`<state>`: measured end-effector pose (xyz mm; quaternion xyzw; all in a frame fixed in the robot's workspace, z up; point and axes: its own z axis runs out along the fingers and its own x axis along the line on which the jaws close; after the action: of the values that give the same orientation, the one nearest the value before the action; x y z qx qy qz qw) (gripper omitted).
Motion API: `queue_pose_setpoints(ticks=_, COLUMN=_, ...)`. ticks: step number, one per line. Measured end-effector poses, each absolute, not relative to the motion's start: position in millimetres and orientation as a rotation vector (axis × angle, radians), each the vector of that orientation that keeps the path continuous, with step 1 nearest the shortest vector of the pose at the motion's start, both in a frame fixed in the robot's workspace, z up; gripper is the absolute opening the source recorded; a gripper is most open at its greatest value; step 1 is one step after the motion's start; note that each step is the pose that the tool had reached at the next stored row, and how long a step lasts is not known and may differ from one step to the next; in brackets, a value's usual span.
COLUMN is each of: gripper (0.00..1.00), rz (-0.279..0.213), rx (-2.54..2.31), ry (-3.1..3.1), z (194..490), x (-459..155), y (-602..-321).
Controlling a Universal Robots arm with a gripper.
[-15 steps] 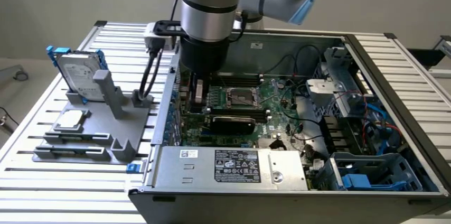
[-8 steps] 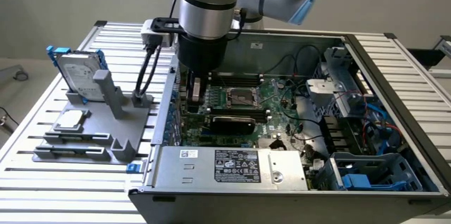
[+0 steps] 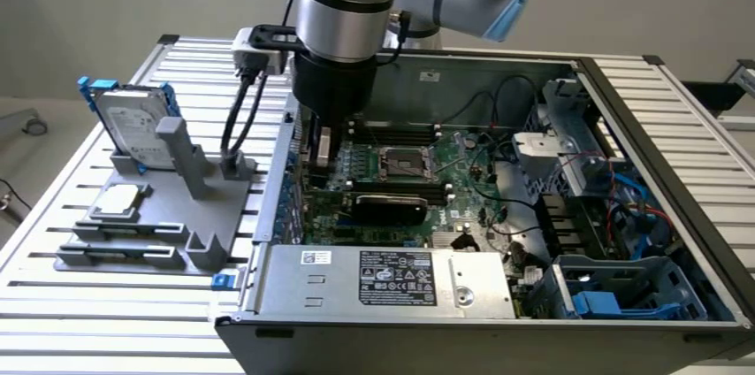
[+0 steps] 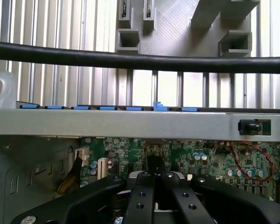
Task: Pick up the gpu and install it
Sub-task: 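Press down on the gpu until it lock into place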
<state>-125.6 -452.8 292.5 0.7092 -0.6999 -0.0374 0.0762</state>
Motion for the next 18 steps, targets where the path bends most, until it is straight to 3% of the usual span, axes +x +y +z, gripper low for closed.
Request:
queue_pose_setpoints(ticks=9, gripper=0.11, rz=-0.144, rx=2.106, ry=-2.077, z=292.8, x=-128.6, y=-451.1)
queue_pose_setpoints(ticks=18, gripper=0.11, rz=-0.139, rx=2.095, ry=-2.070, z=293.3, x=-128.7, y=-448.5)
